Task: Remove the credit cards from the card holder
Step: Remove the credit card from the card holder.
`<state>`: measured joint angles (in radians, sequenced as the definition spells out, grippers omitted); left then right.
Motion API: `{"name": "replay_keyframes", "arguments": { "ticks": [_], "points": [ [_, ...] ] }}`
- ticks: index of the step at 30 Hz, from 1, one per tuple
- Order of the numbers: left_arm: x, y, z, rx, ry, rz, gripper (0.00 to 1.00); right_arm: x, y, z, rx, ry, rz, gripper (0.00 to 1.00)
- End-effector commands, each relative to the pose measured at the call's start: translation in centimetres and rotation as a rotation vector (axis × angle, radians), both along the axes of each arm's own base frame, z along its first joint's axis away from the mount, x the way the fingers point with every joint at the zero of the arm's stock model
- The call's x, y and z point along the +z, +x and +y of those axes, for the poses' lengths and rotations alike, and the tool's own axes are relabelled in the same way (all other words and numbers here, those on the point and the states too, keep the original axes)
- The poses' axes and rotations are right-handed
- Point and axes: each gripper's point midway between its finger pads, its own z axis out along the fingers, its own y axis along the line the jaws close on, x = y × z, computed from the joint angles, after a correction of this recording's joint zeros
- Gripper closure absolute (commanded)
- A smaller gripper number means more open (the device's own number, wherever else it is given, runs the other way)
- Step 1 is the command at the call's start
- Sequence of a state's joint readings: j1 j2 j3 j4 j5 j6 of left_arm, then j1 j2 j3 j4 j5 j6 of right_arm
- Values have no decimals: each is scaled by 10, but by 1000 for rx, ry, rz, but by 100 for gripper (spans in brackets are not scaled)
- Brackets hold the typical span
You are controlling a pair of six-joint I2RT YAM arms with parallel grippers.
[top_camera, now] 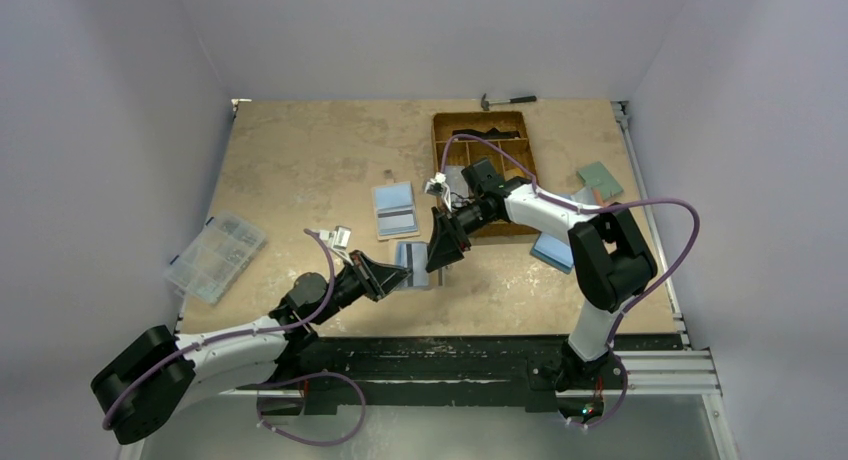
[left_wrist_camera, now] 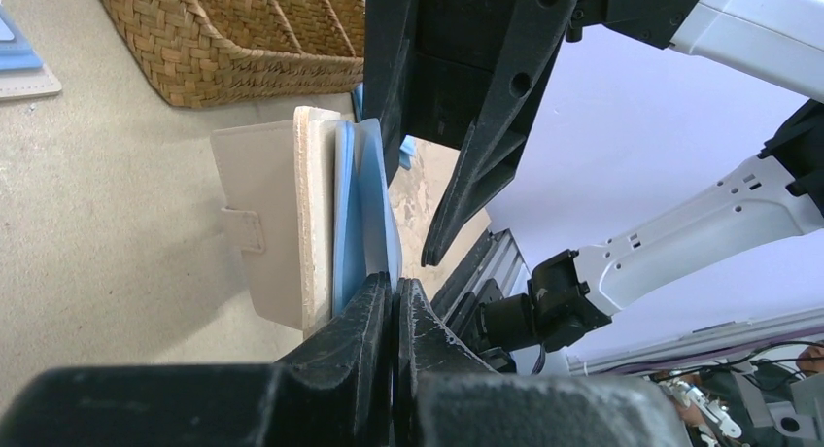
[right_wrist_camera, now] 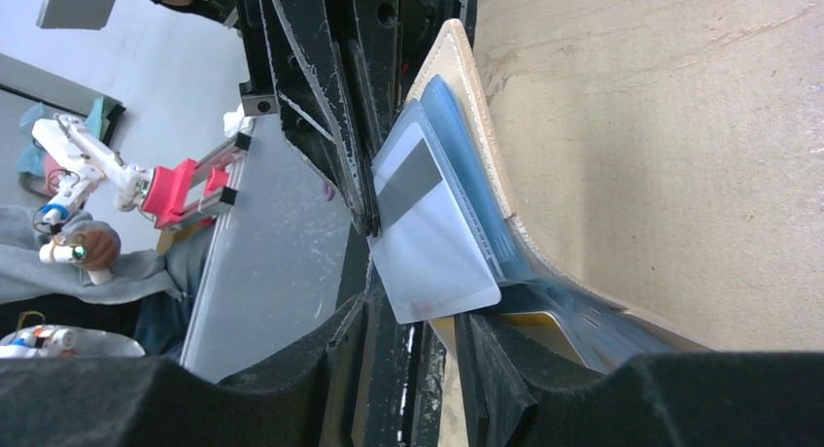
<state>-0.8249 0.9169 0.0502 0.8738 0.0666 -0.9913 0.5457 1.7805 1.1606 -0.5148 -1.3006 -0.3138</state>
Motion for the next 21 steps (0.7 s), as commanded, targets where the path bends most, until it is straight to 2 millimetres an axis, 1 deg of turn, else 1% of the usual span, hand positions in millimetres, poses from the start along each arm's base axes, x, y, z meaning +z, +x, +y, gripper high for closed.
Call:
{"name": "replay_keyframes", "arguments": {
  "ticks": [1,8,13,17,21],
  "points": [
    [53,4,-4,-2,-133,-131,100,20,-4,2,26,74,8,57],
    [49,5,1,21,-126,-118,100,24,-7,2,41,98,21,59],
    [44,6,4,37,-126,-103,100,28,-10,2,52,115,33,64],
    [44,6,5,39,-127,-101,100,29,-10,1,55,122,41,74],
    [44,6,6,42,-128,-98,100,31,-12,1,62,133,48,81]
  ]
}}
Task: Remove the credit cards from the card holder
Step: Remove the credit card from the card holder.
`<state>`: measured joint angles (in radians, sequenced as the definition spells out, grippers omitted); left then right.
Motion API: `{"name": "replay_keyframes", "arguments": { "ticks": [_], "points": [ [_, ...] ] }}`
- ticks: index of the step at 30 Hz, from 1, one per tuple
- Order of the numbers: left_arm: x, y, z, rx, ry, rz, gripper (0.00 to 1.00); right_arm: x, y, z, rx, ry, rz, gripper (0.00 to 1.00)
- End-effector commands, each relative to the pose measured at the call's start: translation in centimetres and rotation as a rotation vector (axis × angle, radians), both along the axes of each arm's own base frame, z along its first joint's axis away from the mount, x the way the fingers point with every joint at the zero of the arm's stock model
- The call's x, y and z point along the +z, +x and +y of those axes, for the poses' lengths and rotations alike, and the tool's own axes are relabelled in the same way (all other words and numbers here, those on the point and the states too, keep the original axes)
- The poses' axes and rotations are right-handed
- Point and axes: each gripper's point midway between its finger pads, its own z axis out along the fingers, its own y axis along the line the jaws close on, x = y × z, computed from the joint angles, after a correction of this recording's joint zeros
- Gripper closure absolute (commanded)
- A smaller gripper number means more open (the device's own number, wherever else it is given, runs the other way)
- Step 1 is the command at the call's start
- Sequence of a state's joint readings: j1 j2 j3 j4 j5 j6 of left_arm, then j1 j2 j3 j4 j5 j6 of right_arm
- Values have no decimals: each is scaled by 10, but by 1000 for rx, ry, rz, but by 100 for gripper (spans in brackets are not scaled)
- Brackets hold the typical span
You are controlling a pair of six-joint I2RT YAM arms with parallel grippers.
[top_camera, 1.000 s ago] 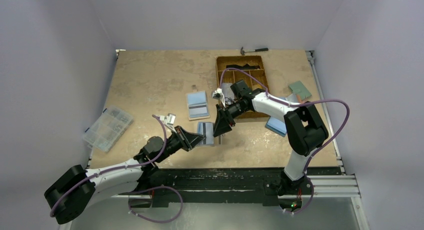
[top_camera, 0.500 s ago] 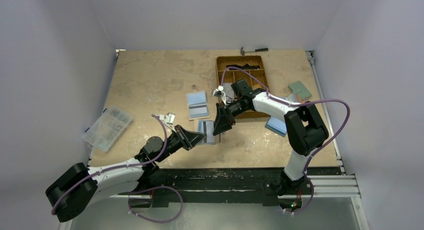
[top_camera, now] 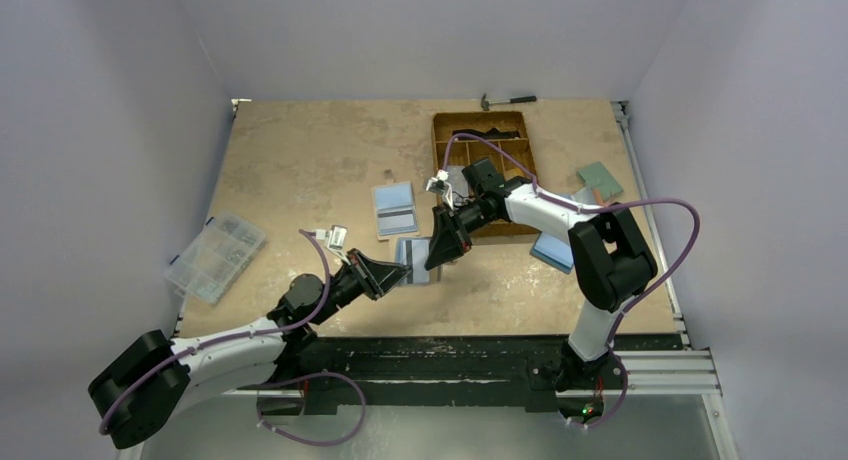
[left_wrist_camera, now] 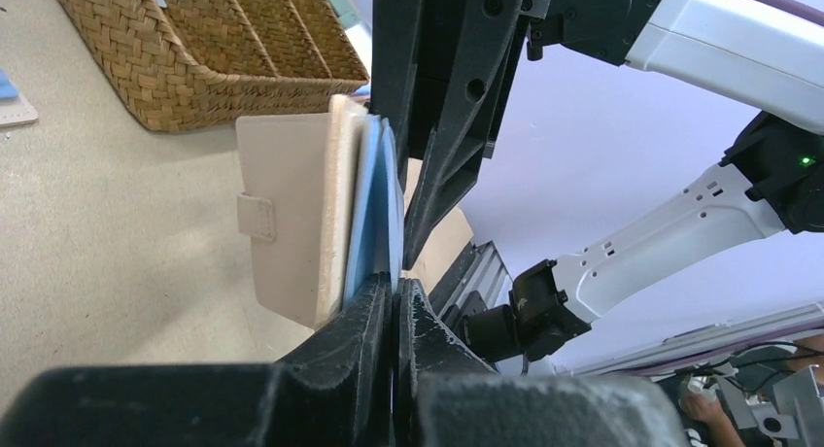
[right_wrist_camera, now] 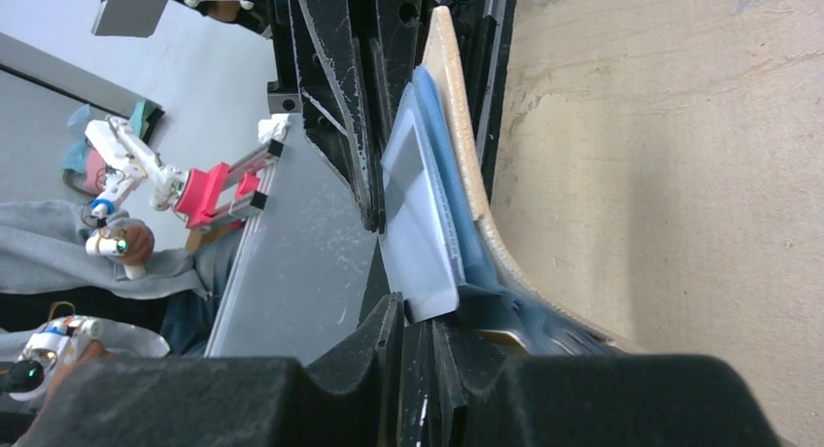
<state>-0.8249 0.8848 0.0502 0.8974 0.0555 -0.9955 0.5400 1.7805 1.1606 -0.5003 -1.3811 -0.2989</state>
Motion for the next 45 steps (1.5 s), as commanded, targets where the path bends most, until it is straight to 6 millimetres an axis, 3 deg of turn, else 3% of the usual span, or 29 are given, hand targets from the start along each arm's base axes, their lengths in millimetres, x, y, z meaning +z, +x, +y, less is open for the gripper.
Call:
{"name": "replay_keyframes", "arguments": {
  "ticks": [1,7,13,20,28,36,45],
  "points": [
    [28,5,4,33,-83,-61,100,18,-8,1,37,69,11,84],
    [25,6,7,52,-79,-50,100,18,-9,0,41,71,12,100],
    [21,7,8,55,-72,-25,75,14,-8,0,38,60,6,100],
    [21,8,6,55,-59,-16,68,10,-7,0,37,47,4,100],
    [19,12,14,99,-59,1,76,7,-7,0,37,40,8,100],
    [18,9,14,91,-59,-4,100,5,-7,0,37,35,12,100],
    [16,6,19,95,-81,-10,100,2,-6,0,36,25,13,100]
  ]
}}
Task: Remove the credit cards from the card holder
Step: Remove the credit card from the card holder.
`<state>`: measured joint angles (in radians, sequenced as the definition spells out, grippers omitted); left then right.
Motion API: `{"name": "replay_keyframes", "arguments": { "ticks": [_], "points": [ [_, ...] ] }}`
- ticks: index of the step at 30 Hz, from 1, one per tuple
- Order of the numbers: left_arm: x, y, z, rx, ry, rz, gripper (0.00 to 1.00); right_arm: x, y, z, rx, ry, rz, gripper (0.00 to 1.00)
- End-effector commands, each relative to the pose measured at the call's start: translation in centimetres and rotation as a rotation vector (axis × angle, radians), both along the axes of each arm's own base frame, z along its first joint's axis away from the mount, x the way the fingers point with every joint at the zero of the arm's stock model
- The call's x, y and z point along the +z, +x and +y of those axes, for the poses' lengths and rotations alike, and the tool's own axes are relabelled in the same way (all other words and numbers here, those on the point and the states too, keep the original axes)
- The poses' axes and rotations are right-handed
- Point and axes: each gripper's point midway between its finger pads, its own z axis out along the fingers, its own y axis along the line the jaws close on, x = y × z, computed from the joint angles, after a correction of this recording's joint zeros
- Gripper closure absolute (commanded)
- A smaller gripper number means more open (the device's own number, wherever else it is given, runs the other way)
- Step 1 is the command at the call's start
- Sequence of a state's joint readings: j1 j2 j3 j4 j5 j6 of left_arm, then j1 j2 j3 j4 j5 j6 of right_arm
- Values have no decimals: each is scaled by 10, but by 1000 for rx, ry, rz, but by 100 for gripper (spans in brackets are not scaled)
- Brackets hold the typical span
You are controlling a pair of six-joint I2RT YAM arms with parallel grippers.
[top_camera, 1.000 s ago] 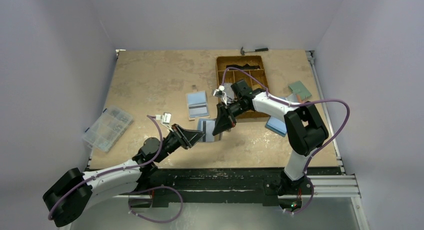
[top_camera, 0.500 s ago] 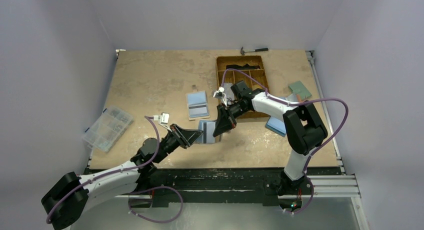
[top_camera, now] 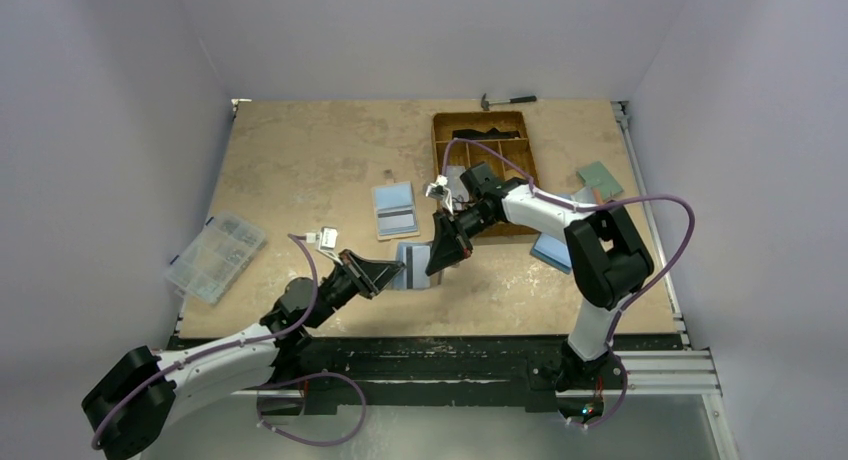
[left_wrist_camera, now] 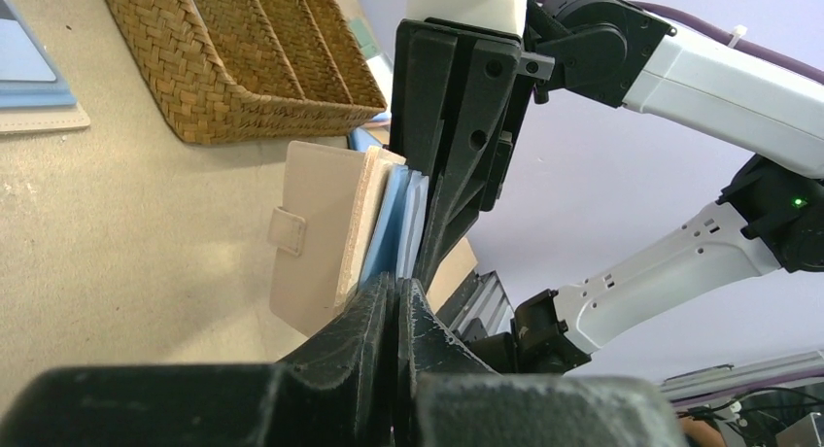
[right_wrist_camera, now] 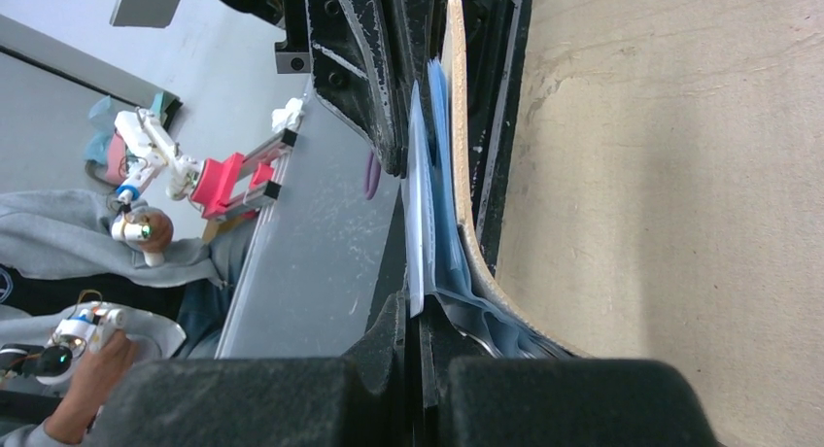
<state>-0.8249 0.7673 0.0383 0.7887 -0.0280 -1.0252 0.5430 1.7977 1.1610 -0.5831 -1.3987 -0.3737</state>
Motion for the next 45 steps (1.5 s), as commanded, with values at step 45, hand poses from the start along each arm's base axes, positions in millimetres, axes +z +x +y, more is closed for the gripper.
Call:
{"name": "replay_keyframes", "arguments": {
  "ticks": [45],
  "points": [
    [-135,-2,56,213,230,327,100,-63,25,-12,-33,-206,-32,100]
  ]
}}
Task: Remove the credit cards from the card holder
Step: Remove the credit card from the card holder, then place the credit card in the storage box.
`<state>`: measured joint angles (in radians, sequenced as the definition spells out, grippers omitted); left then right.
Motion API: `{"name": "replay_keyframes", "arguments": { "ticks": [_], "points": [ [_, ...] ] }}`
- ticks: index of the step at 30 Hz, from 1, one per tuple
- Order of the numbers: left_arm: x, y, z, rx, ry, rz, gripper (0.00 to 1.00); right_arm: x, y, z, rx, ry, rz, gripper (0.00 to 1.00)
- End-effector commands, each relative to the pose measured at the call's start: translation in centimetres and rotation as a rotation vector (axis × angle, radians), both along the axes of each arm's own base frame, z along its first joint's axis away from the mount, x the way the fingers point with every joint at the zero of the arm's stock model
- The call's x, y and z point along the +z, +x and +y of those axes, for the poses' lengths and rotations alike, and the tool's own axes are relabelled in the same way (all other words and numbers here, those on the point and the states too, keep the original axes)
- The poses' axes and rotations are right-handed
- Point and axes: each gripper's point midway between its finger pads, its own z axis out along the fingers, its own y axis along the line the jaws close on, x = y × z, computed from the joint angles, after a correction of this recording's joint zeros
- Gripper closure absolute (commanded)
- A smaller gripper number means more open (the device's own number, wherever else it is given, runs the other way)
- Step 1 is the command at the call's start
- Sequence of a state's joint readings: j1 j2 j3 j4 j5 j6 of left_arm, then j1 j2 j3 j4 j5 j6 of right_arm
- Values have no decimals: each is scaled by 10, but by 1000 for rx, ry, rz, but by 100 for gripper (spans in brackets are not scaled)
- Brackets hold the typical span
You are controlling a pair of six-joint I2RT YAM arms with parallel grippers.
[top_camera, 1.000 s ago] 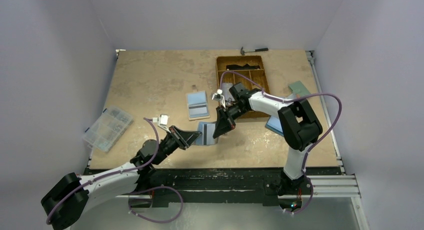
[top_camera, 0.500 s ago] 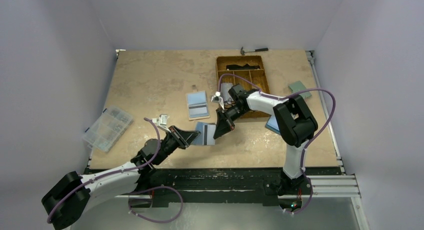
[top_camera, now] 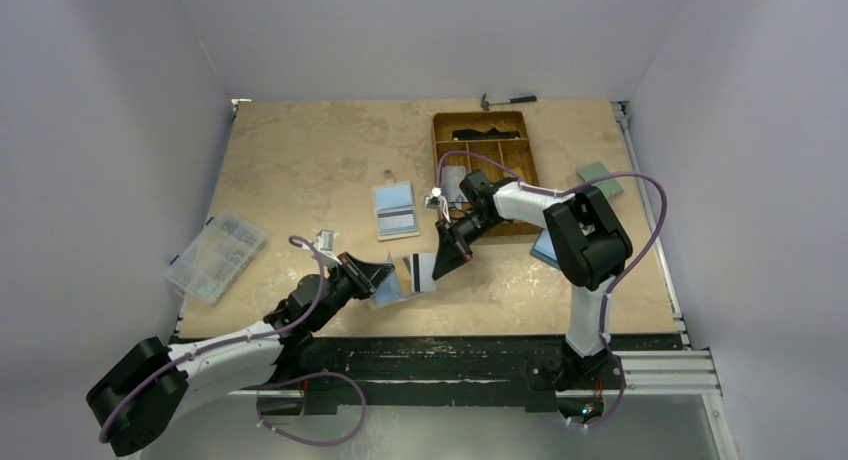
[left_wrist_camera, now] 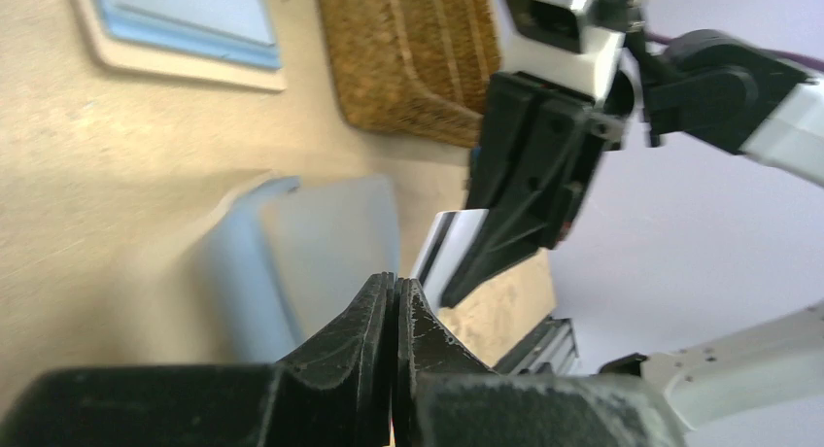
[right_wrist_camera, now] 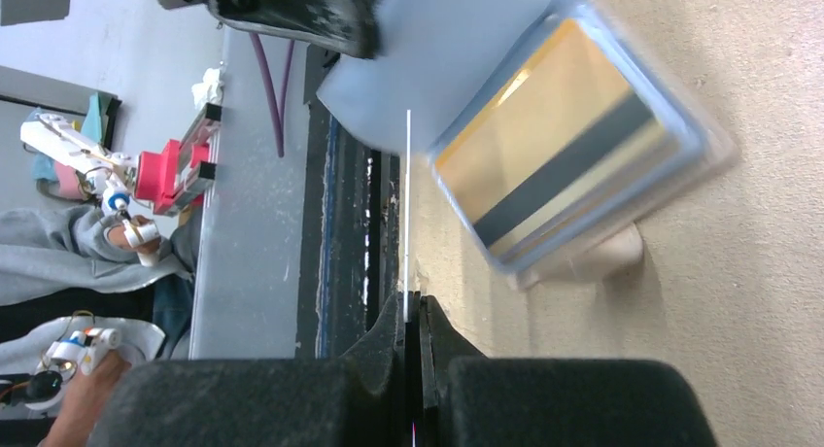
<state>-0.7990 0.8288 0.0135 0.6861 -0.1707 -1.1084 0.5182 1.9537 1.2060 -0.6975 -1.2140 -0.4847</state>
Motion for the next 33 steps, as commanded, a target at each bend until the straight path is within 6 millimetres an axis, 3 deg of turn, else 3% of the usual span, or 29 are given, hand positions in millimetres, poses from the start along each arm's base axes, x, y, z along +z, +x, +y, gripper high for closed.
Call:
{"name": "replay_keyframes", "arguments": {
  "ticks": [1,13,21,25,30,33],
  "points": [
    [-87,-24,34,40,154,170,100,5,7,1,9,12,-40,100],
    [-129,-37,55,100,282,366,100,18,6,-3,56,26,-120,100],
    [-125,-42,72,158,394,458,100,39,12,-9,67,33,-265,100],
    [-133,-50,76,158,431,529,100,50,15,-12,67,42,-340,100],
    [-137,-54,77,155,496,591,79,68,28,-16,43,30,-490,100],
    [-130,-49,76,154,529,590,68,86,44,-19,-8,1,-635,100]
  ]
}}
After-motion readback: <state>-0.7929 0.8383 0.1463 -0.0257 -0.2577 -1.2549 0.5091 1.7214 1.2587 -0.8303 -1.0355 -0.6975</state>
